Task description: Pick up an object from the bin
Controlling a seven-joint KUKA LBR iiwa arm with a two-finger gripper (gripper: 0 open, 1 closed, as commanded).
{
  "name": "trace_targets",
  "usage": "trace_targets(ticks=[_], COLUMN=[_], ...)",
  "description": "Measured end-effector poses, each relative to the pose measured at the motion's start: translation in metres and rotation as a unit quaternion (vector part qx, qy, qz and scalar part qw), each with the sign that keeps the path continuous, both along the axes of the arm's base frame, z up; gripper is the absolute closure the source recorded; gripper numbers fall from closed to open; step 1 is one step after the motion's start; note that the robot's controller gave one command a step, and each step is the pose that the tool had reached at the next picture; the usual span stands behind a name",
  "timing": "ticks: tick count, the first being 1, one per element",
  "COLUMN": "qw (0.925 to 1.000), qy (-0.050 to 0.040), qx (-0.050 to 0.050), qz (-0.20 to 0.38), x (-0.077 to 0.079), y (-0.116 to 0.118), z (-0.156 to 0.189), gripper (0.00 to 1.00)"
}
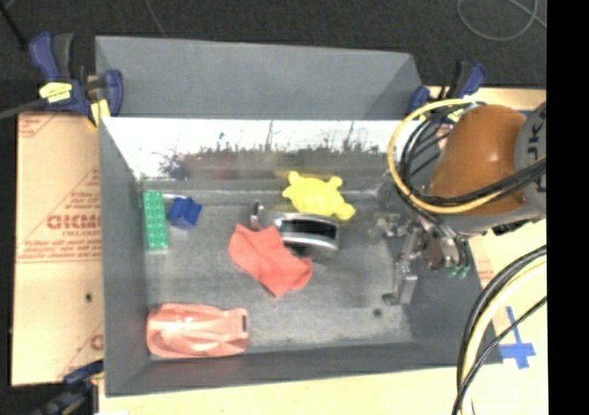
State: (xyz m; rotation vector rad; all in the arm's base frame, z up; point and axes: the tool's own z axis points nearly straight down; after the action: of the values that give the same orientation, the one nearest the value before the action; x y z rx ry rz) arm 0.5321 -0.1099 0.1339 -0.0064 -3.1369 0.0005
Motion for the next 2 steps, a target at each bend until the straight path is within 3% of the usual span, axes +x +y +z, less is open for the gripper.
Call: trace_targets(ticks=[1,2], qw=[1.0000,1.0000], qy=[-0.0039,-0.0075], qx=[-0.001,-0.002], qz=[0.001,0.000], x=[0.002,0.047], y=[0.000,0.036], z=[0.004,-0.030], gripper=[0.00,0.00])
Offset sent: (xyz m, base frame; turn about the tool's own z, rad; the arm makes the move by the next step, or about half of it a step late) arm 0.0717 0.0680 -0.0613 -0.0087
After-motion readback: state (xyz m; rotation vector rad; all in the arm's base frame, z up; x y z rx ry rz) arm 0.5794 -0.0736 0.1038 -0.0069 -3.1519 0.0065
